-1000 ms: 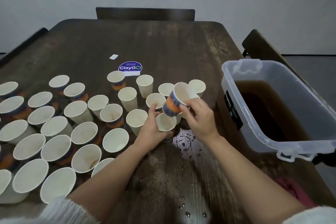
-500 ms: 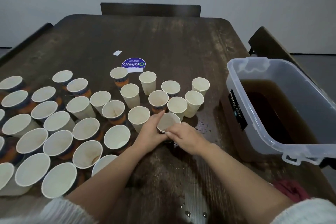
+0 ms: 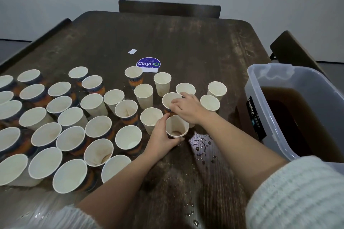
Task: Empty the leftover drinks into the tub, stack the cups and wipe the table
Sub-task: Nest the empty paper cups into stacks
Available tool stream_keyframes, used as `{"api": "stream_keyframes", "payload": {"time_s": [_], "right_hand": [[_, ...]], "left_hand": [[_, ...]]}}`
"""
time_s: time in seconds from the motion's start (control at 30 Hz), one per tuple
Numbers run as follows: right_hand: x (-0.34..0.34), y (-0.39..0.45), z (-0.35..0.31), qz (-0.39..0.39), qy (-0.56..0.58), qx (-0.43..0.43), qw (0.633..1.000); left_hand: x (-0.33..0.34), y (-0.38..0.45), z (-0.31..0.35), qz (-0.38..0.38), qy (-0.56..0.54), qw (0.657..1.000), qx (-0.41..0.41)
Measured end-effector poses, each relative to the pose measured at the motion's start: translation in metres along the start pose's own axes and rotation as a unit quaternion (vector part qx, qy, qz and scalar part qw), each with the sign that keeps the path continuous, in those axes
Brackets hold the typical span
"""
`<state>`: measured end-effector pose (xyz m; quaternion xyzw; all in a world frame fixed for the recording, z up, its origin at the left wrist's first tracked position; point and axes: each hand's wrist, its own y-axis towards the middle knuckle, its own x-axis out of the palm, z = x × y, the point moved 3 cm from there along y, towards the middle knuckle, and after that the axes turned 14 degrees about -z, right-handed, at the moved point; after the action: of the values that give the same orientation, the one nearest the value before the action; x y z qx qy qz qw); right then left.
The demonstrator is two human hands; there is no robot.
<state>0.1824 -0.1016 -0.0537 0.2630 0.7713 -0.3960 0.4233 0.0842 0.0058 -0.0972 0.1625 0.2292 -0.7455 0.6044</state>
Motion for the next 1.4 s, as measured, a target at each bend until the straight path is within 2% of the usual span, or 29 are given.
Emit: {"api": "stream_keyframes", "payload": {"time_s": [0.07,0.13,0.23,0.3,0.4,0.5,0.63,0.83,1.0,1.07,1.1,1.17,1.2,1.23,1.27,1.33,1.4], "right_hand": [[0.005,0.003,-0.001,-0.049,-0.033,0.020,0.998],[0.006,0.000,-0.001,-0.043,-0.053,0.022,0.997],[-0.006,-0.009,-0.007,0.058,-0.039,-0.015,0.997],[-0.015,-0.018,-0.011,0.159,-0.015,-0.060,0.985],[-0.027,-0.037,-0.008,0.347,0.045,-0.131,0.927],[-0.031,-0.057,-0.008,0.390,0.117,-0.160,0.899],[-0.015,-0.070,-0.008,0.378,0.100,-0.188,0.901],[0.023,-0.066,-0.004,0.297,0.105,-0.215,0.924],[0.026,-0.067,-0.017,0.250,0.210,-0.240,0.914],[0.018,-0.061,-0.014,0.186,0.312,-0.206,0.908],[0.010,-0.058,-0.012,0.175,0.367,-0.187,0.894],[-0.012,-0.051,-0.004,0.225,0.428,-0.134,0.865],[-0.023,-0.048,0.002,0.261,0.406,-0.092,0.871],[-0.031,-0.042,0.007,0.271,0.356,-0.043,0.893],[-0.037,-0.034,0.011,0.248,0.297,0.000,0.922],[-0.040,-0.015,0.016,0.150,0.202,0.035,0.967],[-0.038,0.000,0.017,0.051,0.122,0.049,0.990]], "left_hand": [[0.000,0.000,-0.001,0.002,-0.018,1.000,0.001],[0.000,-0.001,-0.001,-0.001,-0.031,1.000,0.001],[-0.001,-0.002,0.000,0.001,-0.055,0.998,0.008],[0.001,-0.003,0.000,0.003,-0.069,0.998,0.010],[0.005,-0.003,0.002,0.005,-0.087,0.996,-0.002],[0.004,0.000,0.007,0.015,-0.100,0.995,-0.015],[0.002,0.002,0.014,0.026,-0.127,0.991,-0.015],[0.000,0.002,0.022,0.039,-0.122,0.992,0.011],[-0.008,0.006,0.025,0.038,-0.087,0.994,0.047],[-0.012,0.007,0.025,0.058,-0.062,0.996,0.040],[-0.014,0.007,0.024,0.070,-0.062,0.995,0.034],[-0.016,0.007,0.022,0.084,-0.086,0.992,0.021],[-0.017,0.007,0.021,0.086,-0.094,0.992,0.014],[-0.018,0.006,0.021,0.082,-0.096,0.992,0.007],[-0.020,0.006,0.021,0.078,-0.098,0.992,0.000],[-0.021,0.006,0.021,0.072,-0.103,0.992,-0.009],[-0.021,0.005,0.021,0.069,-0.118,0.991,-0.014]]}}
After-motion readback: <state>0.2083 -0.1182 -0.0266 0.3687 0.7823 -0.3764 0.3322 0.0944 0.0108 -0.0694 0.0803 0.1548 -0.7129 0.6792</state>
